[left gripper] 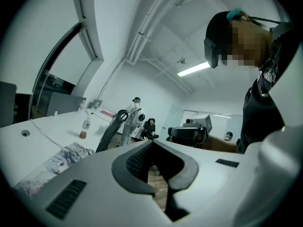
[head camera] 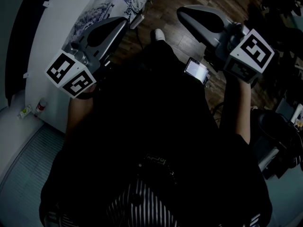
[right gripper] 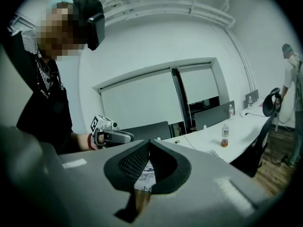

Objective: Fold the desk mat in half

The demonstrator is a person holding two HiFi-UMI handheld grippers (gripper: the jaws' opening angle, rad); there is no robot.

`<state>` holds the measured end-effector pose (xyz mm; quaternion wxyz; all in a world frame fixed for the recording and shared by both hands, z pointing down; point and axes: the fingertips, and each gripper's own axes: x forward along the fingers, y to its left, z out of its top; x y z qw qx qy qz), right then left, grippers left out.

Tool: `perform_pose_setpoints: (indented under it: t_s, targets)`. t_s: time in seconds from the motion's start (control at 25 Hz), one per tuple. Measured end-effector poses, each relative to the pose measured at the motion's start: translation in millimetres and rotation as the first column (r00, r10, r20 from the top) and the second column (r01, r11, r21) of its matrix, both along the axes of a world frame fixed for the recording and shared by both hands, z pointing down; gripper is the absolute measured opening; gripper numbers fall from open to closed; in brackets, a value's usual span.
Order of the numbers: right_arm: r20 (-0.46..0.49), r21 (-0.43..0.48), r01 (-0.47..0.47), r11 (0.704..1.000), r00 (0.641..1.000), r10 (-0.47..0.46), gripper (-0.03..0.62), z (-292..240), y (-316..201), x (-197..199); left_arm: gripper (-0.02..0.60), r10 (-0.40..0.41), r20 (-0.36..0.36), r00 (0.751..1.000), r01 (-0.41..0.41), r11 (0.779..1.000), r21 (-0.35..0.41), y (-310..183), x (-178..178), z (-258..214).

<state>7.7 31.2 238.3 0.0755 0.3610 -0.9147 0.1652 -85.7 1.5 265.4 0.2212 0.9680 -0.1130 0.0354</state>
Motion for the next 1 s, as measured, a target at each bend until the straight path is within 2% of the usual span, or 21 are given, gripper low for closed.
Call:
perform_pose_setpoints:
  t_s: [0.36, 0.6, 0.76, 1.0]
  targets:
    - [0.027, 0.021, 0.091, 0.996, 0.995, -0.091, 0.002, 2, -103, 32, 0.009, -0.13, 0.012, 0.991, 0.129, 0.991, 0.017, -78, 17, -8]
    - [0.067, 0.034, 0.129, 0.991, 0.989, -0.131, 0.002, -7, -175, 66, 0.009, -0.219, 0.009, 0.976, 0.219, 0.976, 0.016, -133, 38, -17]
    - [0.061, -0.005, 0.153, 0.988, 0.986, -0.153, 0.002, 0, -210, 87, 0.009, -0.258, 0.033, 0.966, 0.258, 0.966, 0.002, -159, 52, -15]
    - [0.125, -0.009, 0.168, 0.986, 0.978, -0.166, 0.002, 12, -260, 124, 0.009, -0.313, 0.07, 0.947, 0.314, 0.949, 0.0, -204, 78, -15]
